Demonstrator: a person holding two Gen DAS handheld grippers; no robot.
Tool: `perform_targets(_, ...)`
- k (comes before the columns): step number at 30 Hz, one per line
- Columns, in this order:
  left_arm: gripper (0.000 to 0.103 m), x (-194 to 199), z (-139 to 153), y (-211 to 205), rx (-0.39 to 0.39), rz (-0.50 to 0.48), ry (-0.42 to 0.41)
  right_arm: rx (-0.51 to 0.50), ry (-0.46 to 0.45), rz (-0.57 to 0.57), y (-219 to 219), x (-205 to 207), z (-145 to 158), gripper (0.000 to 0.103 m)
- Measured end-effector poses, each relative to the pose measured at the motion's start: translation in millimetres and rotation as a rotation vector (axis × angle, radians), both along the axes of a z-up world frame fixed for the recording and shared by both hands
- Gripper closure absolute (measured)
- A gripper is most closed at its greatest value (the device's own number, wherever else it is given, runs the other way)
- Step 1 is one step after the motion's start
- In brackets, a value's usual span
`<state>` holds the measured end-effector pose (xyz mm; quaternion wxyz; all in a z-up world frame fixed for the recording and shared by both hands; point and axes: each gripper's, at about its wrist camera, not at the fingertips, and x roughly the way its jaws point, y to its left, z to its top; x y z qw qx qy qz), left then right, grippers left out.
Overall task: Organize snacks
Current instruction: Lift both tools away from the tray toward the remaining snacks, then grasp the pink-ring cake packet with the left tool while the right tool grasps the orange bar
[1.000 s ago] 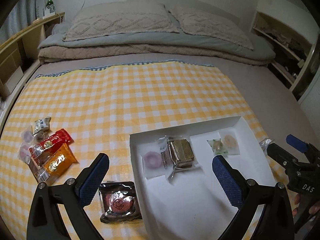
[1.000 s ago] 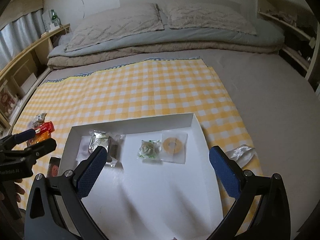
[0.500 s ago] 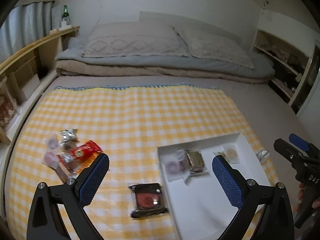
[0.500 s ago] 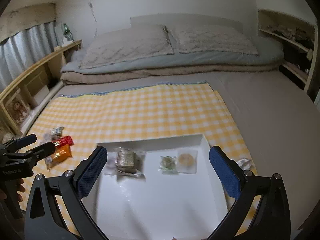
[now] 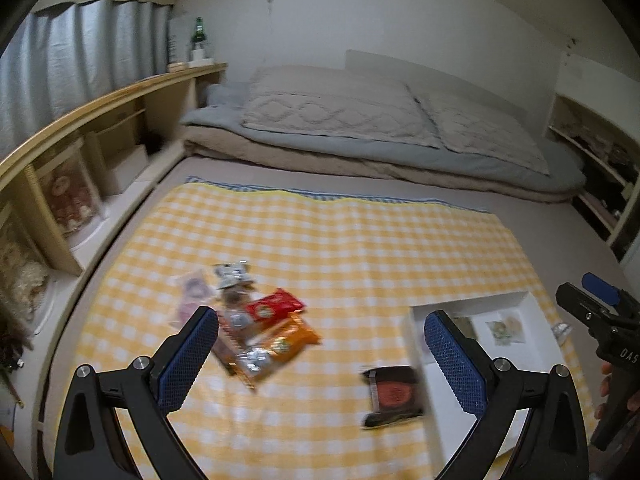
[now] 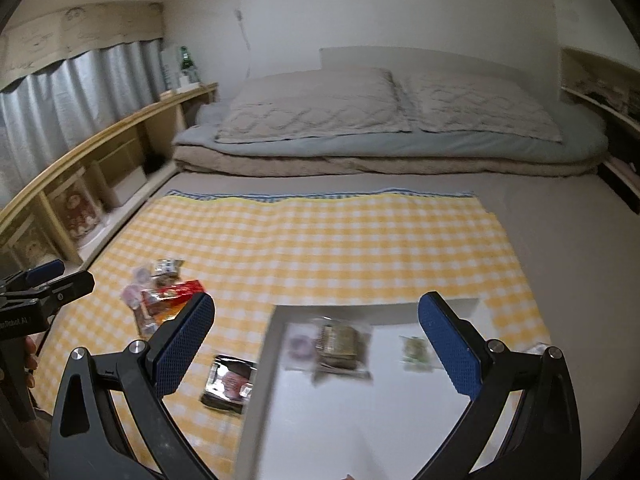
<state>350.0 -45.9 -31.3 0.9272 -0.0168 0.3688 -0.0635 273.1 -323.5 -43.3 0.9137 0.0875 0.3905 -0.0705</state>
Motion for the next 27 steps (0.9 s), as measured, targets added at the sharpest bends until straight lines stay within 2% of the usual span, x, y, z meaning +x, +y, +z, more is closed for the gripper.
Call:
perform_targets(7, 0.000, -3.0, -2.3, 46.1, 0.016, 0.081, 0.009, 0.031, 0.004, 0.078, 44.9, 28.2, -9.9, 0.000)
perform_targets(17, 0.000, 24.4, -29.8, 100.8, 0.009, 0.167, 0.045, 0.081, 0.047, 0.172, 112.0, 76.1, -42.2, 0.000)
perform_targets(22, 0.000, 53.4, -52.4, 123.3, 0.027, 0.202, 0.081, 0.146, 0.097, 0.149, 137.8, 100.8, -67.8, 0.000)
perform_targets(27, 0.000, 100.1, -77.4, 140.8, 0.070, 0.208, 0.127, 0.248, 0.199, 0.083, 162.4, 130.1, -106.0, 0.000)
